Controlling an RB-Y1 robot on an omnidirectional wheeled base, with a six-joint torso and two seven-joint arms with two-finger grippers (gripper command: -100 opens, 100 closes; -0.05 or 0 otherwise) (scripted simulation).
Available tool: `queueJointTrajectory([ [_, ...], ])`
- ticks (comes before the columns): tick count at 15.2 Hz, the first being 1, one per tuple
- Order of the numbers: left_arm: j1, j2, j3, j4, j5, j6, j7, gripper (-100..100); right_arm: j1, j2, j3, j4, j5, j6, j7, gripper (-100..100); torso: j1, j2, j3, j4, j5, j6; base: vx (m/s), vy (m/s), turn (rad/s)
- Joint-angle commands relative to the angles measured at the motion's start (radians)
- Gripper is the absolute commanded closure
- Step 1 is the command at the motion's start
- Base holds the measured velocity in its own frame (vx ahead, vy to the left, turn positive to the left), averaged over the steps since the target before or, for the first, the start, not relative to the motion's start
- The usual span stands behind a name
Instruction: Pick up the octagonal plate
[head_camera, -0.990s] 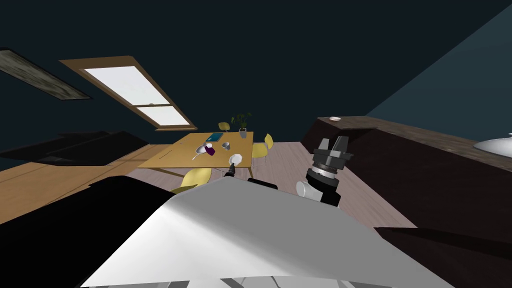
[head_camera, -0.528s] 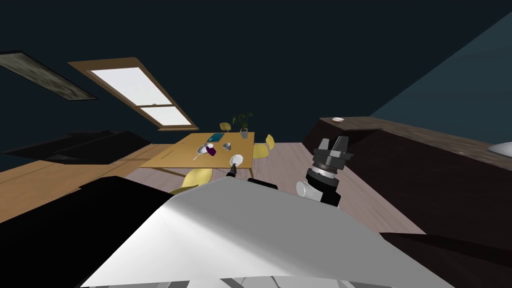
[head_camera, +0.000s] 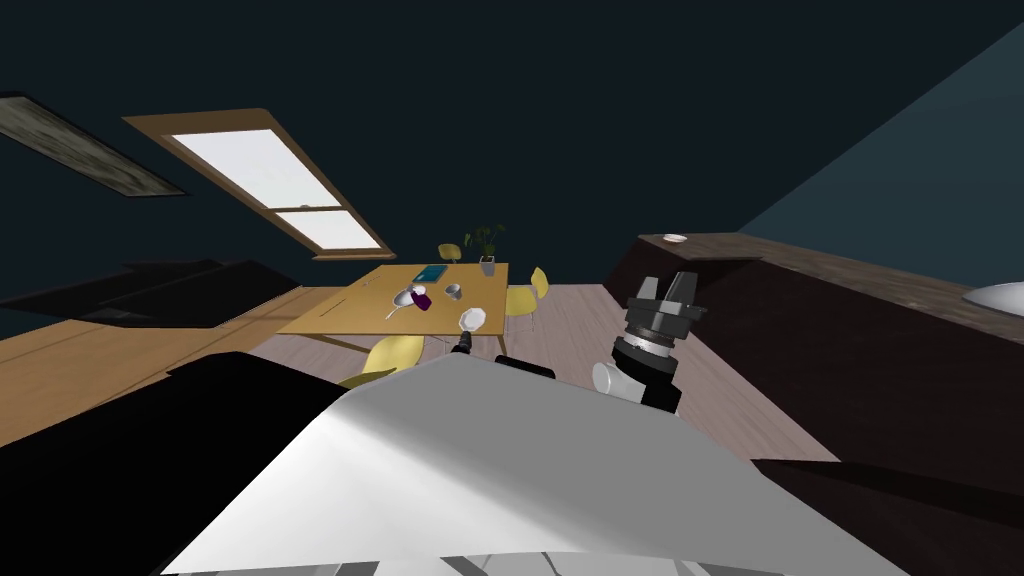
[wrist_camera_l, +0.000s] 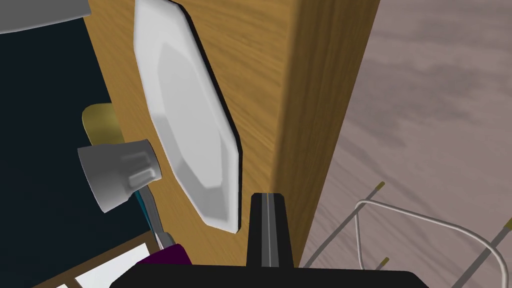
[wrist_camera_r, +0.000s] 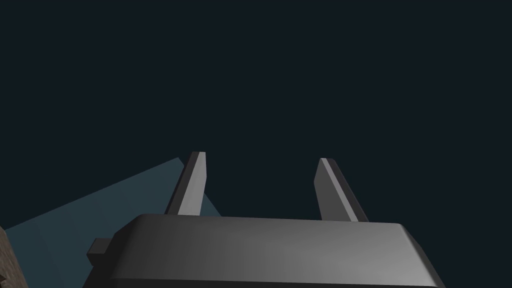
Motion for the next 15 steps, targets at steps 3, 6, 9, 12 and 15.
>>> queueJointTrajectory([
  [3, 0.038, -0.004, -0.004, -0.082, 0.003, 0.032, -0.002, 100, 0.000, 0.000, 0.000, 0.000, 0.000, 0.000, 0.000, 0, 0.000, 0.000, 0.000, 0.000, 0.000, 0.000, -0.015, -0.023, -0.027],
  [6, 0.034, 0.021, -0.010, -0.094, 0.004, 0.067, 0.007, -100, 0.000, 0.000, 0.000, 0.000, 0.000, 0.000, 0.000, 0, 0.000, 0.000, 0.000, 0.000, 0.000, 0.000, -0.021, -0.019, 0.018],
  [9, 0.028, 0.039, -0.018, -0.107, 0.004, 0.107, 0.017, -100, 0.000, 0.000, 0.000, 0.000, 0.000, 0.000, 0.000, 0, 0.001, 0.001, 0.001, 0.000, 0.000, 0.000, -0.049, -0.010, 0.088],
  [12, 0.022, 0.055, -0.029, -0.130, 0.005, 0.160, 0.030, -100, 0.000, 0.000, 0.000, 0.000, 0.000, 0.000, 0.000, 0, 0.002, 0.002, 0.001, 0.000, 0.000, 0.000, -0.047, 0.011, 0.021],
  [15, 0.018, 0.071, -0.042, -0.161, 0.007, 0.224, 0.045, -100, 0.000, 0.000, 0.000, 0.000, 0.000, 0.000, 0.000, 0, 0.004, 0.002, 0.001, 0.000, 0.001, 0.000, -0.045, 0.046, -0.012],
])
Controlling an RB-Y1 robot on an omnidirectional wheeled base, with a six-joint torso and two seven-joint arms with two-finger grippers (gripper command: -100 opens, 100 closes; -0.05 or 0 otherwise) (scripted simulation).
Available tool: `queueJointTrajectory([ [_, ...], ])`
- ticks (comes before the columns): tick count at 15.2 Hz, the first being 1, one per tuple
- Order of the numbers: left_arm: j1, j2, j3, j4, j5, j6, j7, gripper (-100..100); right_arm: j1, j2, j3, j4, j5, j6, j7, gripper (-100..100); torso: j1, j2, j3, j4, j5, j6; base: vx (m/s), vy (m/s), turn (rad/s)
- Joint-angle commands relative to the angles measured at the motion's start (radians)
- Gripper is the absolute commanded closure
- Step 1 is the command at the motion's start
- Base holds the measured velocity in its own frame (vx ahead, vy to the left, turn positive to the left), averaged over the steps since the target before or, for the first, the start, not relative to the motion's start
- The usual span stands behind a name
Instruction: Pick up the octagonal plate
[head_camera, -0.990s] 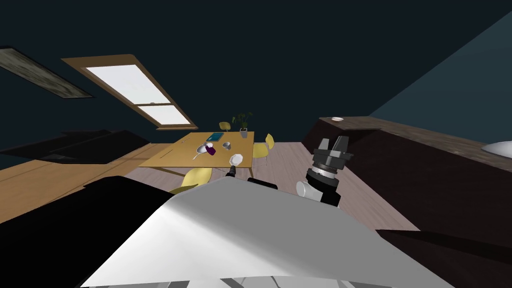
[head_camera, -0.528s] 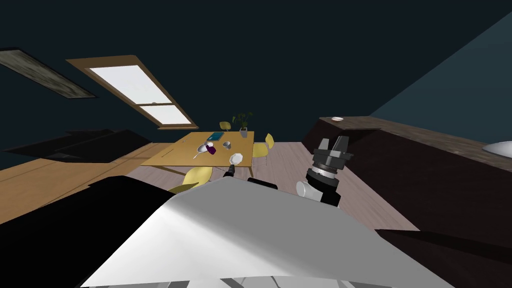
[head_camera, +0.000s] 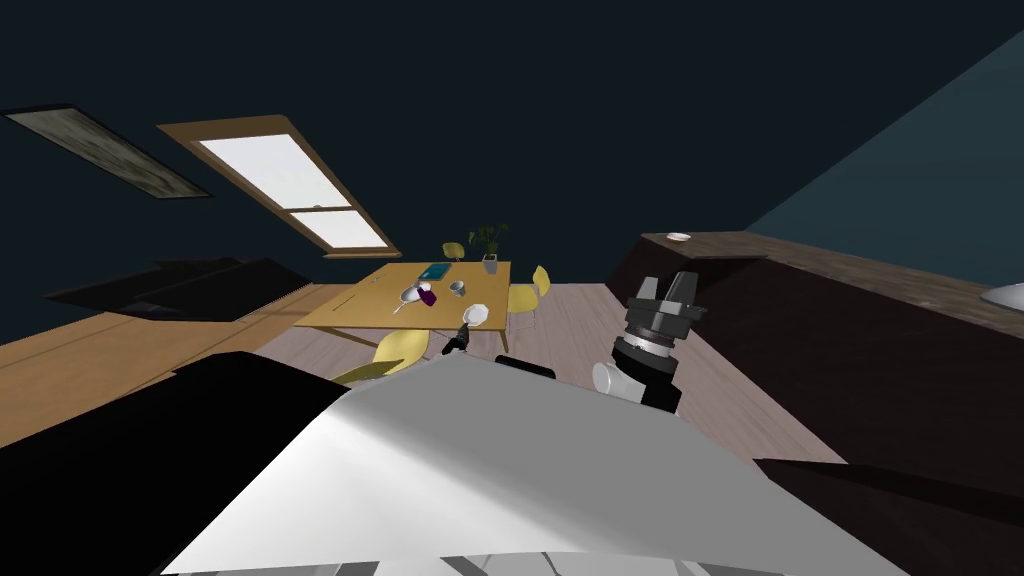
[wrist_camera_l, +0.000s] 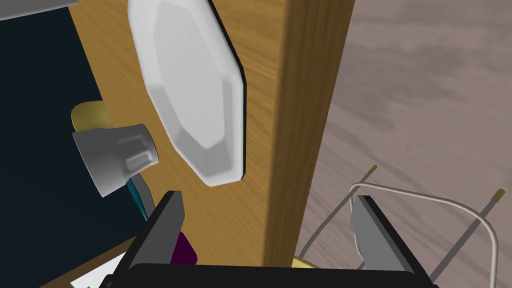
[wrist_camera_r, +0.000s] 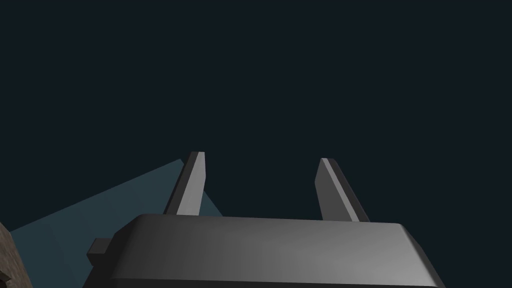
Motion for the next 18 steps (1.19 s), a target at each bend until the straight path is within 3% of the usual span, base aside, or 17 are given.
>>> queueJointTrajectory([
  [1, -0.002, 0.007, -0.006, -0.011, 0.001, 0.029, 0.008, -100, 0.000, 0.000, 0.000, 0.000, 0.000, 0.000, 0.000, 0, 0.000, 0.000, 0.000, 0.000, 0.000, 0.000, -0.031, 0.055, -0.021],
  [9, -0.010, 0.027, -0.039, -0.085, 0.006, 0.180, 0.043, -100, 0.000, 0.000, 0.000, 0.000, 0.000, 0.000, 0.000, 0, 0.001, -0.001, -0.001, 0.000, 0.000, 0.000, -0.032, 0.061, -0.049],
  [18, -0.016, 0.021, -0.074, -0.160, 0.012, 0.331, 0.078, -100, 0.000, 0.000, 0.000, 0.000, 0.000, 0.000, 0.000, 0, 0.002, -0.002, -0.001, 0.000, 0.001, 0.000, -0.024, 0.079, -0.083],
])
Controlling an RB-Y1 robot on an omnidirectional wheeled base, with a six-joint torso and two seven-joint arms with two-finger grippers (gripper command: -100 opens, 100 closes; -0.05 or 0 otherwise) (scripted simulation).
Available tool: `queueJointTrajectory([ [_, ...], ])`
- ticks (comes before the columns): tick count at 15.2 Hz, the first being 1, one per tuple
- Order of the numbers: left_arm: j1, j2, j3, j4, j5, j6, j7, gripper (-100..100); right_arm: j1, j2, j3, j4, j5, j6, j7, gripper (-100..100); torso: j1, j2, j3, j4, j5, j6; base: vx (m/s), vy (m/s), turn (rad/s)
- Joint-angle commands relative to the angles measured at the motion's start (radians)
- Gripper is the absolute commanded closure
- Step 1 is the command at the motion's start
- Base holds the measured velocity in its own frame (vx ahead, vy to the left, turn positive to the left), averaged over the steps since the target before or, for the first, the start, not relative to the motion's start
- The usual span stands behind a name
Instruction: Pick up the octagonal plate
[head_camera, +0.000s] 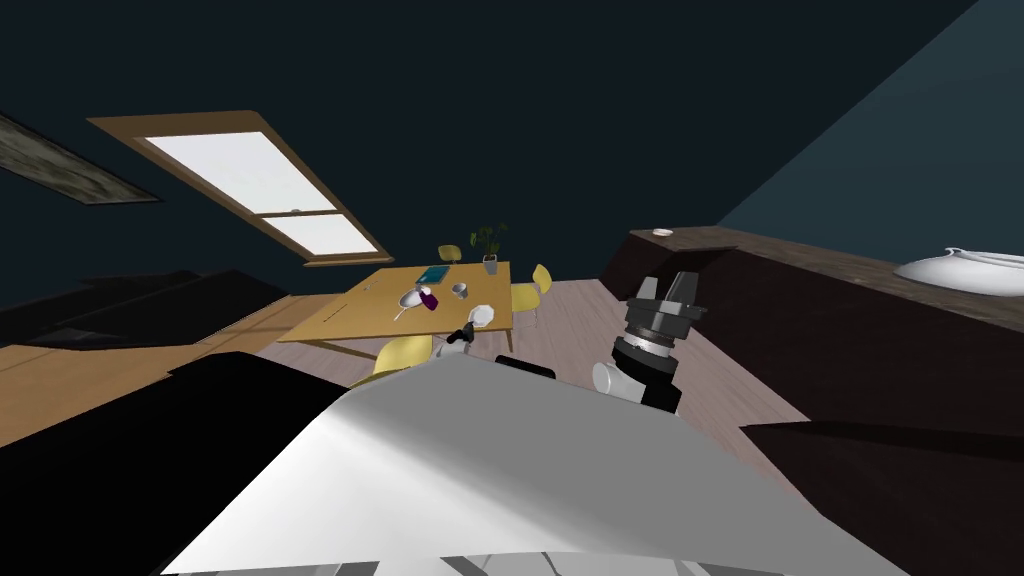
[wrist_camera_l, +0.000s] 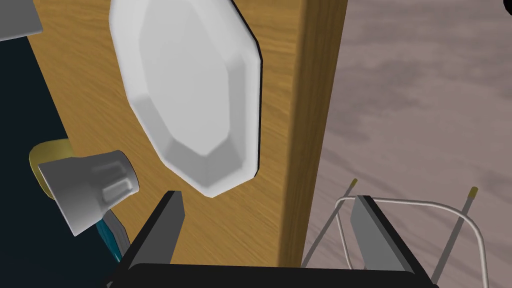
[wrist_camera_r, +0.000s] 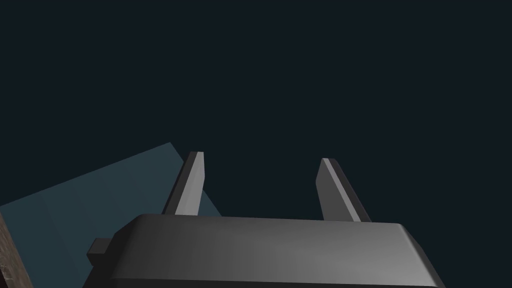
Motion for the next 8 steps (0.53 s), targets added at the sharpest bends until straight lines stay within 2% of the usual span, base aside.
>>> queueJointTrajectory([
  [1, 0.000, -0.001, -0.007, -0.012, 0.003, 0.028, 0.007, -100, 0.000, 0.000, 0.000, 0.000, 0.000, 0.000, 0.000, 0, 0.000, 0.000, 0.000, 0.000, 0.000, 0.000, -0.039, 0.082, -0.094],
  [8, -0.002, -0.027, -0.039, -0.070, 0.014, 0.152, 0.036, -100, 0.000, 0.000, 0.000, 0.000, 0.000, 0.000, 0.000, 0, 0.002, 0.000, 0.000, 0.000, 0.000, 0.000, -0.030, 0.102, -0.122],
])
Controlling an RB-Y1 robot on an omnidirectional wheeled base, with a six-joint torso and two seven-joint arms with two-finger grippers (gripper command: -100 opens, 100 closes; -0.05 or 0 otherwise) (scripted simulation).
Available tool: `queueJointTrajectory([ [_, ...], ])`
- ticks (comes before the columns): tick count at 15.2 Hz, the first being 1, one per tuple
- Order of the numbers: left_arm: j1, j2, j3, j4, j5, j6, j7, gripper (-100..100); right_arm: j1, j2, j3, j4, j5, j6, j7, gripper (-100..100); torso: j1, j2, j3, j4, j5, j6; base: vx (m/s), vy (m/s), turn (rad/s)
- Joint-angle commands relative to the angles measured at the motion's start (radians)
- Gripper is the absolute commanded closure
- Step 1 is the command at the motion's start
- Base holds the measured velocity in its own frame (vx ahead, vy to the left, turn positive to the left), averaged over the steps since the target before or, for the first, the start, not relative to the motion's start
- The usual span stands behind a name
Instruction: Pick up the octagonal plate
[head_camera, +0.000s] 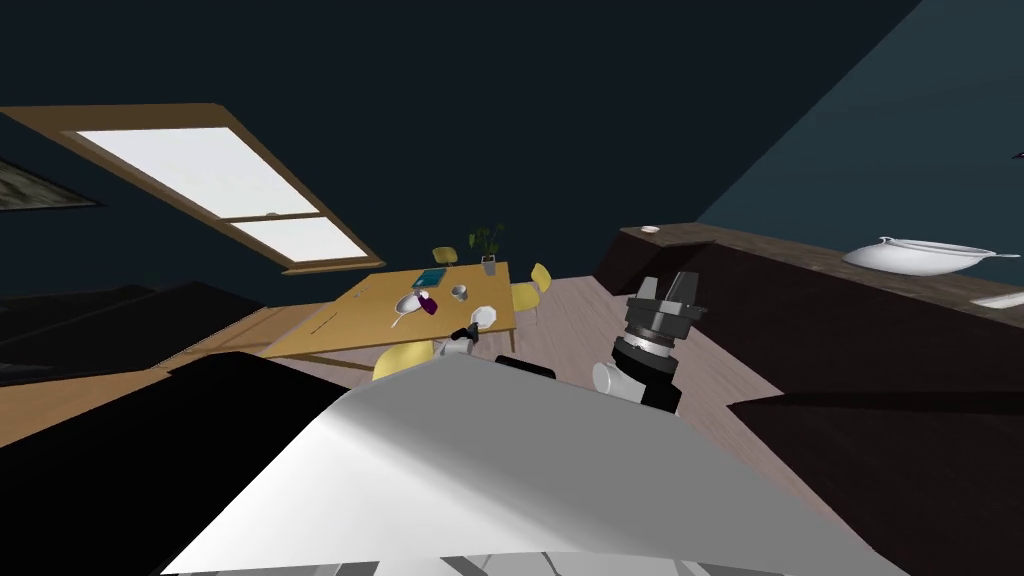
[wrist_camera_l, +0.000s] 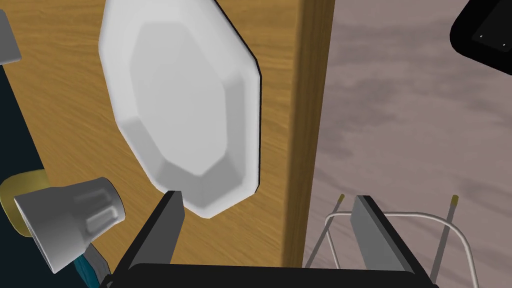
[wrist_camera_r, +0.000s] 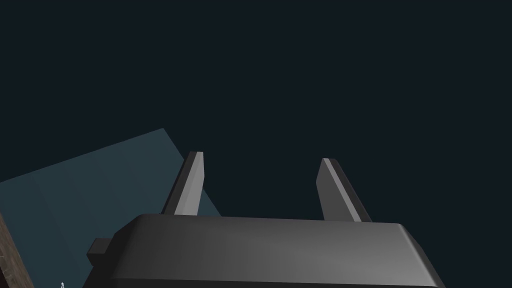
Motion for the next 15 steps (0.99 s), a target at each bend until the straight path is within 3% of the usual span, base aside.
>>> queueJointTrajectory([
  [1, -0.001, -0.009, -0.011, -0.012, 0.006, 0.037, 0.010, -100, 0.000, 0.000, 0.000, 0.000, 0.000, 0.000, 0.000, 0, 0.000, 0.000, 0.000, 0.000, 0.000, 0.000, -0.023, 0.118, -0.171],
  [3, 0.002, -0.020, -0.019, -0.023, 0.013, 0.058, 0.015, -100, 0.000, 0.000, 0.000, 0.000, 0.000, 0.000, 0.000, 0, 0.002, 0.000, 0.000, 0.000, 0.000, 0.000, -0.029, 0.133, -0.207],
  [4, -0.003, -0.013, -0.013, -0.012, 0.008, 0.040, 0.011, -100, 0.000, 0.000, 0.000, 0.000, 0.000, 0.000, 0.000, 0, 0.002, 0.000, 0.000, 0.000, 0.000, 0.000, -0.017, 0.079, -0.114],
  [13, -0.065, -0.026, -0.007, 0.158, -0.004, -0.045, 0.016, -100, 0.000, 0.000, 0.000, 0.000, 0.000, 0.000, 0.000, 0, -0.006, -0.004, -0.002, -0.001, -0.001, 0.000, 0.015, 0.012, 0.004],
  [14, -0.058, -0.025, -0.008, 0.137, -0.003, -0.033, 0.015, -100, 0.000, 0.000, 0.000, 0.000, 0.000, 0.000, 0.000, 0, -0.006, -0.004, -0.002, -0.001, -0.001, 0.000, 0.008, 0.007, 0.000],
  [15, -0.047, -0.023, -0.009, 0.107, 0.000, -0.018, 0.015, 100, 0.000, 0.000, 0.000, 0.000, 0.000, 0.000, 0.000, 0, -0.006, -0.004, -0.002, -0.001, -0.001, 0.000, 0.000, 0.000, 0.000],
])
